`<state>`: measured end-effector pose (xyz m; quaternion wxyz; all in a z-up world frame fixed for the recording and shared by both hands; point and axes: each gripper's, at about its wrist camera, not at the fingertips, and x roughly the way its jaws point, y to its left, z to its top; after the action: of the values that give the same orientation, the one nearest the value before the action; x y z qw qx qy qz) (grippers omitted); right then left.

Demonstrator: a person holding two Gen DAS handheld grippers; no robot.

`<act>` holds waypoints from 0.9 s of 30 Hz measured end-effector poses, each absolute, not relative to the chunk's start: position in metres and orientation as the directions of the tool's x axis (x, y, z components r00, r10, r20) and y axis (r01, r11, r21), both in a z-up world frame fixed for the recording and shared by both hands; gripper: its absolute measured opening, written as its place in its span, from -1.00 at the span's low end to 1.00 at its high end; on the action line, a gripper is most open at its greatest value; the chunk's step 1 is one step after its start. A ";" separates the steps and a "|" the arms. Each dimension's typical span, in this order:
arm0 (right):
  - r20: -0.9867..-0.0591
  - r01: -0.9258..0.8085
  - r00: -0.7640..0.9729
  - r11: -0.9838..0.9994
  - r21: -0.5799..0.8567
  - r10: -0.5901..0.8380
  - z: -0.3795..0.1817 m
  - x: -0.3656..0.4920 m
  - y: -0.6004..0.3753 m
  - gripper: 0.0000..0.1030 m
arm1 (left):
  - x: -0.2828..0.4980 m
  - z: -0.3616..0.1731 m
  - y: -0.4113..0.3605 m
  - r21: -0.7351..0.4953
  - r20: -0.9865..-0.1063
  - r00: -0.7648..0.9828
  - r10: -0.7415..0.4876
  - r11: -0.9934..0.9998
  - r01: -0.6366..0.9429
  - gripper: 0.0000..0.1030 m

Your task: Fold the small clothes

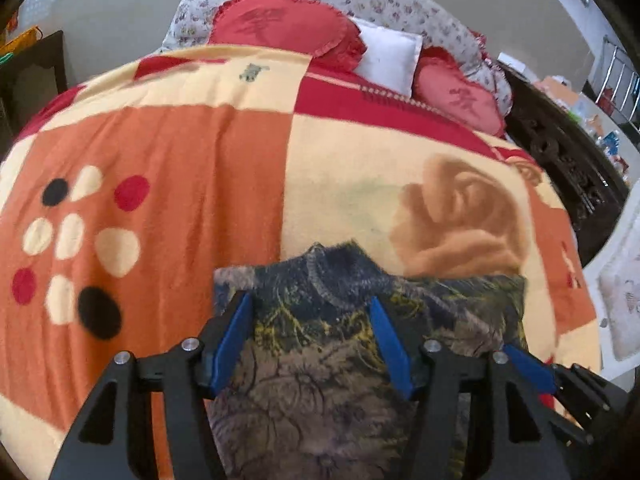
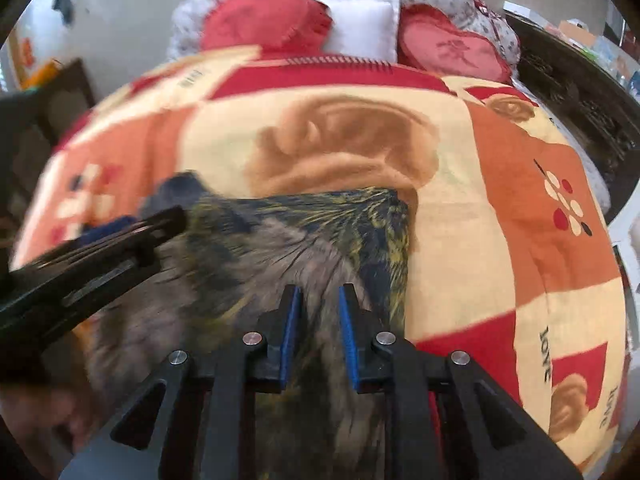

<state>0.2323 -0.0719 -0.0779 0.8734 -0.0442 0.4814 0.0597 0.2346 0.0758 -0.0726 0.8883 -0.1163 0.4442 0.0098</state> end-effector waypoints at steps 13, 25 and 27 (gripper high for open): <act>-0.793 -0.215 0.591 0.977 0.019 0.145 -0.107 0.237 -0.087 -0.45 | 0.244 -0.091 0.066 -0.184 -0.770 0.632 -0.088 0.979 -0.088 0.72; -0.795 -0.219 0.590 0.976 0.007 0.138 -0.024 0.127 -0.136 -0.34 | 0.134 -0.013 0.076 -0.098 -0.773 0.635 -0.023 0.992 -0.084 1.00; -0.801 -0.210 0.579 0.977 0.032 0.151 -0.016 0.092 -0.146 -0.30 | 0.100 -0.011 0.066 -0.047 -0.767 0.642 0.011 0.996 -0.074 0.99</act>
<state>0.0924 -0.1463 -0.0160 0.8879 -0.0334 0.4473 0.1017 0.1001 0.0659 -0.0108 0.9052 -0.0372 0.4227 0.0236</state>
